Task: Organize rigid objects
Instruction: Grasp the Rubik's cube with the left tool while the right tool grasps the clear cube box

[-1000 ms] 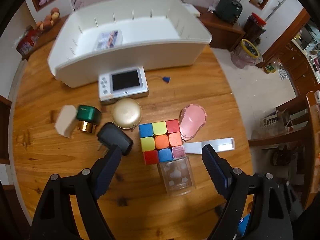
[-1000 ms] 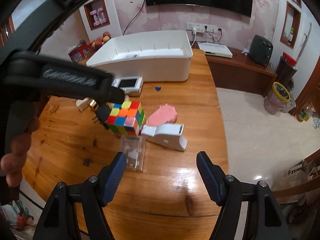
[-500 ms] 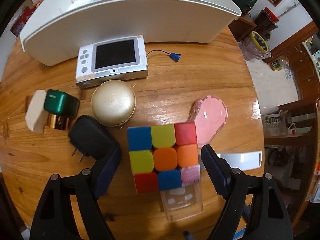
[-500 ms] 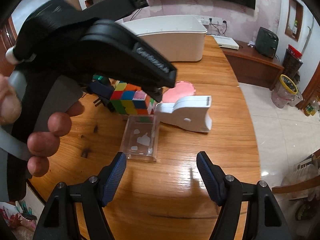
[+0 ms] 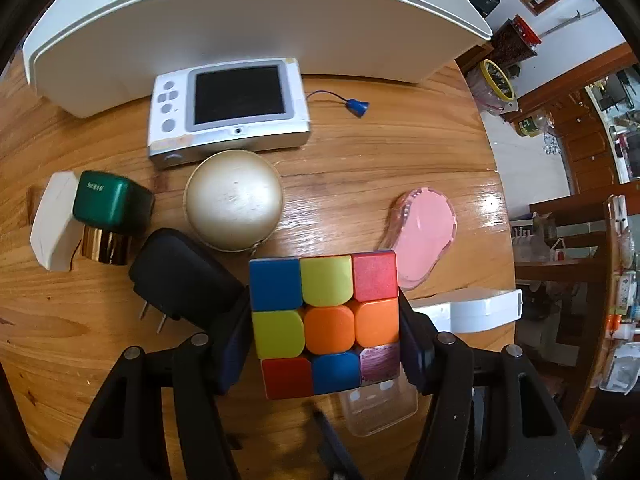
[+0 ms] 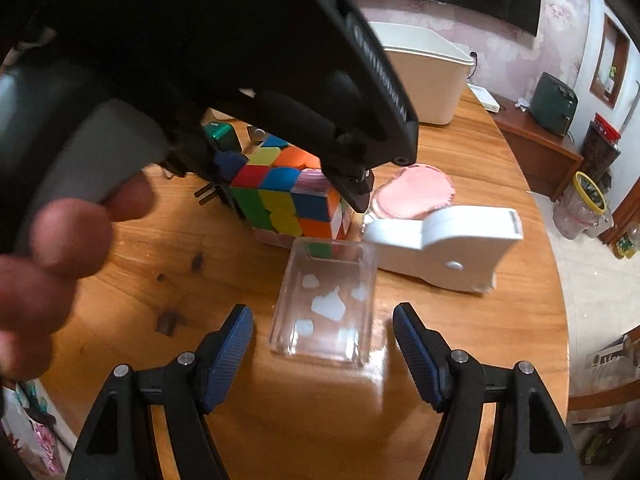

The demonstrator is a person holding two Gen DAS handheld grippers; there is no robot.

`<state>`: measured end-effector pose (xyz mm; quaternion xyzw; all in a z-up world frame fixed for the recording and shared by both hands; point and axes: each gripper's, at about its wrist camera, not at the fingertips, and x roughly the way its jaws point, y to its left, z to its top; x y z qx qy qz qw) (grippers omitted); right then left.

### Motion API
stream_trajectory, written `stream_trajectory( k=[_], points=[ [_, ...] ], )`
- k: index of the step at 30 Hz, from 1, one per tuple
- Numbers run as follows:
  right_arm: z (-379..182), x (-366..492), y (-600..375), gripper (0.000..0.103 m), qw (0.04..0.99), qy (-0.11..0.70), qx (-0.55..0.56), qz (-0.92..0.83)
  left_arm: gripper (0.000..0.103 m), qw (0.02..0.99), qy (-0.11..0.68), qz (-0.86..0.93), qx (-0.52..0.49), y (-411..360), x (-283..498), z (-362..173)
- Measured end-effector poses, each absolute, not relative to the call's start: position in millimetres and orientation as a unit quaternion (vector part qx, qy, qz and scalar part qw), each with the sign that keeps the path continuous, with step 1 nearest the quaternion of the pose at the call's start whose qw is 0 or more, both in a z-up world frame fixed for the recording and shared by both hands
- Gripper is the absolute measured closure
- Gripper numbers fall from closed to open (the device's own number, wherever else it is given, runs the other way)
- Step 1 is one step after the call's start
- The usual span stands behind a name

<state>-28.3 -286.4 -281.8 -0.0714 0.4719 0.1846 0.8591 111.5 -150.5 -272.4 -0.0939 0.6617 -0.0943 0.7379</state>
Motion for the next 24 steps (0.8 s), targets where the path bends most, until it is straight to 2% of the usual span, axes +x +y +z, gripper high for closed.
stream_trajectory(
  k=[5, 7, 8, 17, 24],
  points=[
    [-285, -26, -275, 0.037, 0.865, 0.463, -0.091, 0.169, 0.037, 0.734, 0.665, -0.099, -0.099, -142, 108, -268],
    [-282, -27, -273, 0.052, 0.866, 0.460, -0.091, 0.173, 0.037, 0.735, 0.663, -0.102, -0.101, -139, 105, -263],
    [-281, -27, -273, 0.054, 0.866, 0.459, -0.091, 0.175, 0.037, 0.736, 0.662, -0.104, -0.101, -139, 105, -261],
    [-266, -36, -280, 0.054, 0.857, 0.476, -0.070, 0.183, 0.038, 0.743, 0.652, -0.103, -0.109, -138, 99, -236],
    [-228, -47, -288, 0.054, 0.863, 0.461, -0.069, 0.198, 0.039, 0.766, 0.624, -0.102, -0.115, -126, 89, -191]
  ],
)
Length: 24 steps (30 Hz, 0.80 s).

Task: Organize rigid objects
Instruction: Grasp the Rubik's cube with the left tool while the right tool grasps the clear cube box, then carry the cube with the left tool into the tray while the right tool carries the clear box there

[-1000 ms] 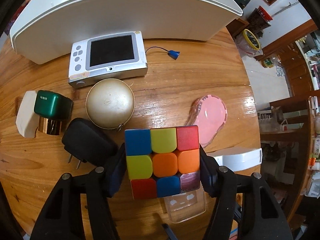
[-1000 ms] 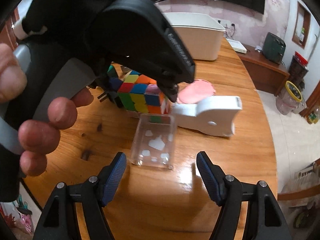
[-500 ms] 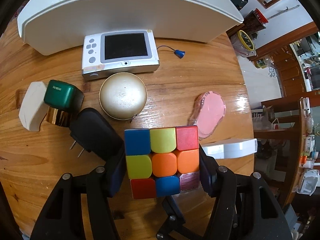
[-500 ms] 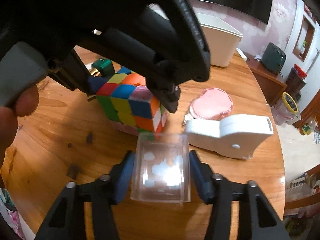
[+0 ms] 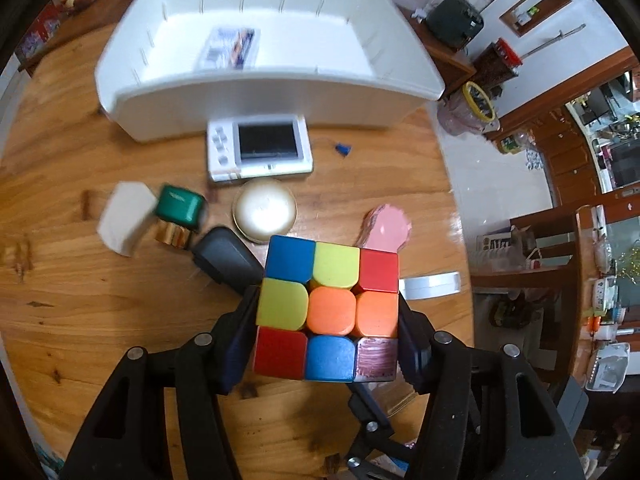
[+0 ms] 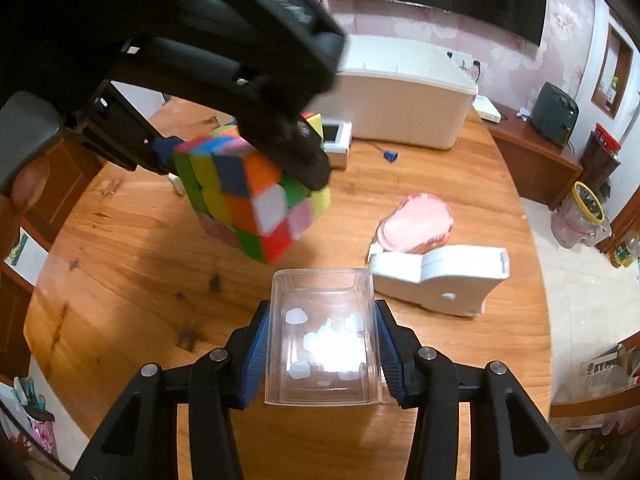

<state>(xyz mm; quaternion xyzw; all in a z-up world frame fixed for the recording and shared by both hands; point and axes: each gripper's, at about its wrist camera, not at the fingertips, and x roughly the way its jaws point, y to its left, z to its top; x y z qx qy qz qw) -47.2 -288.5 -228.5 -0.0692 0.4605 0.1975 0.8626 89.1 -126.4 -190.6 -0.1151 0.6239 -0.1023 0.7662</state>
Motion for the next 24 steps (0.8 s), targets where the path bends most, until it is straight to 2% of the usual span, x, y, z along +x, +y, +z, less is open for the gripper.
stream_trajectory(
  k=[10, 15, 24],
  points=[
    [-156, -26, -297, 0.054, 0.886, 0.415, -0.051, 0.201, 0.040, 0.818, 0.560, -0.112, -0.078, -116, 107, -92],
    [-110, 19, -312, 0.054, 0.891, 0.409, -0.020, 0.196, 0.040, 0.850, 0.513, -0.106, -0.053, -107, 134, -35],
    [-20, 97, -323, 0.054, 0.926, 0.341, -0.017, 0.164, 0.040, 0.881, 0.463, -0.098, -0.014, -104, 186, 16]
  ],
)
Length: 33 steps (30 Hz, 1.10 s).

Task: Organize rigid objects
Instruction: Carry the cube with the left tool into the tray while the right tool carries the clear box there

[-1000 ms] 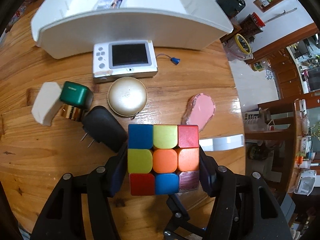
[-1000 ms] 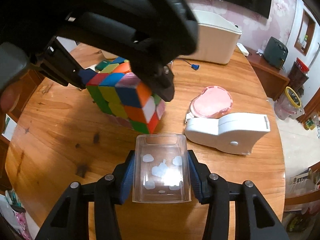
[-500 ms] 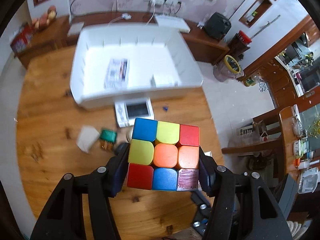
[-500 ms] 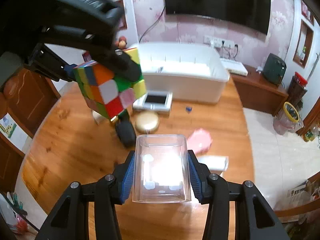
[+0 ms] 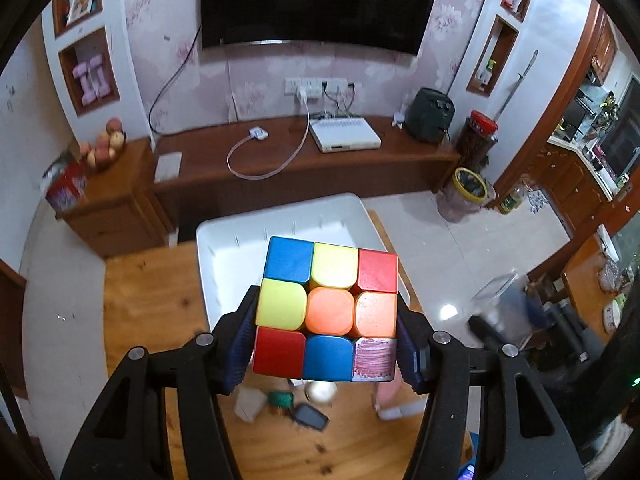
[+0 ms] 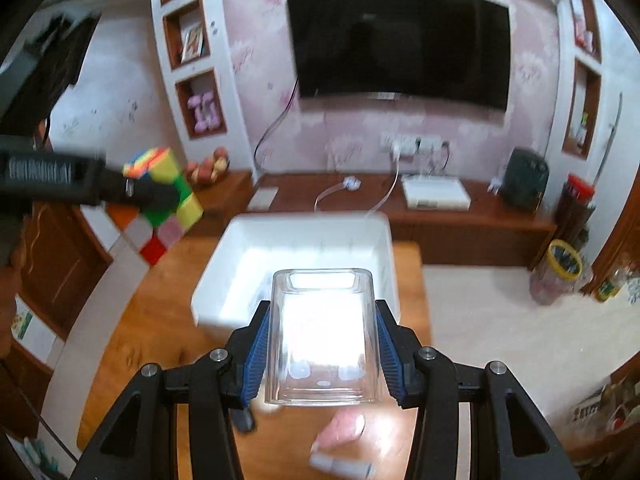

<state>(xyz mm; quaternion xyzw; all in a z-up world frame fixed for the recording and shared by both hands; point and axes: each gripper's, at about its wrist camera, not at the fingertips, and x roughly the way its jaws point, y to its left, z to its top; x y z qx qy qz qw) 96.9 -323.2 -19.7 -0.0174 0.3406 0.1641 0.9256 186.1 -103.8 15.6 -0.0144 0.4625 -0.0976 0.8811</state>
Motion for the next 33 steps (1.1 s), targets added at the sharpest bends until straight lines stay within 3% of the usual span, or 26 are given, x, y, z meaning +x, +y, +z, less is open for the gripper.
stream_trajectory(
  k=[5, 10, 24, 33],
  points=[
    [8, 140, -316, 0.054, 0.937, 0.318, -0.039, 0.138, 0.040, 0.883, 0.460, -0.091, -0.013, -100, 226, 10],
    [-6, 184, -306, 0.054, 0.929, 0.346, -0.027, 0.127, 0.040, 0.874, 0.478, -0.085, -0.020, -99, 265, -19],
    [-150, 276, -276, 0.054, 0.869, 0.486, -0.027, 0.093, 0.040, 0.811, 0.577, -0.086, -0.042, -123, 347, -165],
    [-209, 296, -262, 0.054, 0.838, 0.538, -0.034, 0.085, 0.041, 0.789, 0.608, -0.072, -0.045, -129, 366, -215]
  ],
)
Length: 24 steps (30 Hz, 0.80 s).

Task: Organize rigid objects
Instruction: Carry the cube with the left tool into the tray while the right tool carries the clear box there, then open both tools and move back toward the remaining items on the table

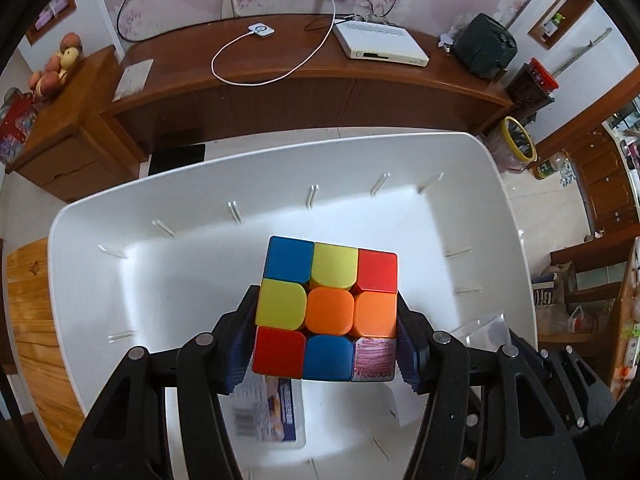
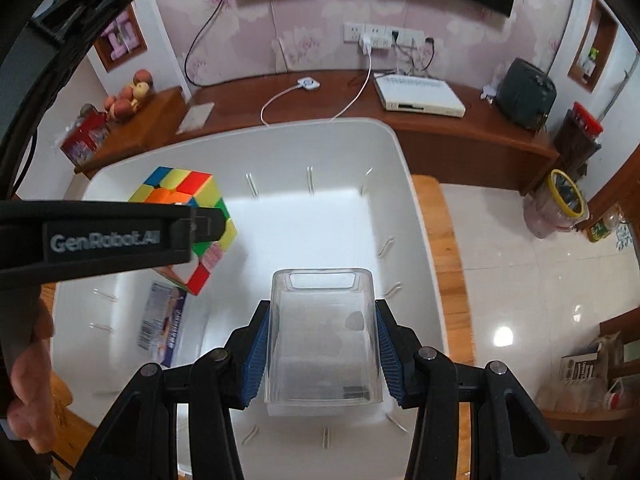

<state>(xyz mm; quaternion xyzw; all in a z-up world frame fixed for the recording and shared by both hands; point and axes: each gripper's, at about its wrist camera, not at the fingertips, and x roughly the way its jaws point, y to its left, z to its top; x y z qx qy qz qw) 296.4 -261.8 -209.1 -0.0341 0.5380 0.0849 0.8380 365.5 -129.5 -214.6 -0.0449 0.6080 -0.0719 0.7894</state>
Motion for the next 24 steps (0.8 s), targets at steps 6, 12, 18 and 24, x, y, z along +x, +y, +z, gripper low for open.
stream_trajectory(
  k=[6, 12, 18, 24],
  points=[
    [-224, 304, -257, 0.053, 0.821, 0.563, -0.025, 0.097, 0.021, 0.779, 0.622, -0.064, -0.054, -133, 373, -217],
    [-214, 297, -263, 0.031, 0.832, 0.545, -0.007, 0.105, 0.020, 0.780, 0.619, -0.066, -0.068, -129, 375, -207],
    [-196, 289, -272, 0.031, 0.838, 0.534, 0.002, 0.113, 0.020, 0.792, 0.603, -0.077, -0.066, -131, 360, -188],
    [-169, 272, -281, 0.031, 0.849, 0.512, 0.000, 0.130, 0.020, 0.805, 0.584, -0.088, -0.064, -136, 339, -162]
  ],
)
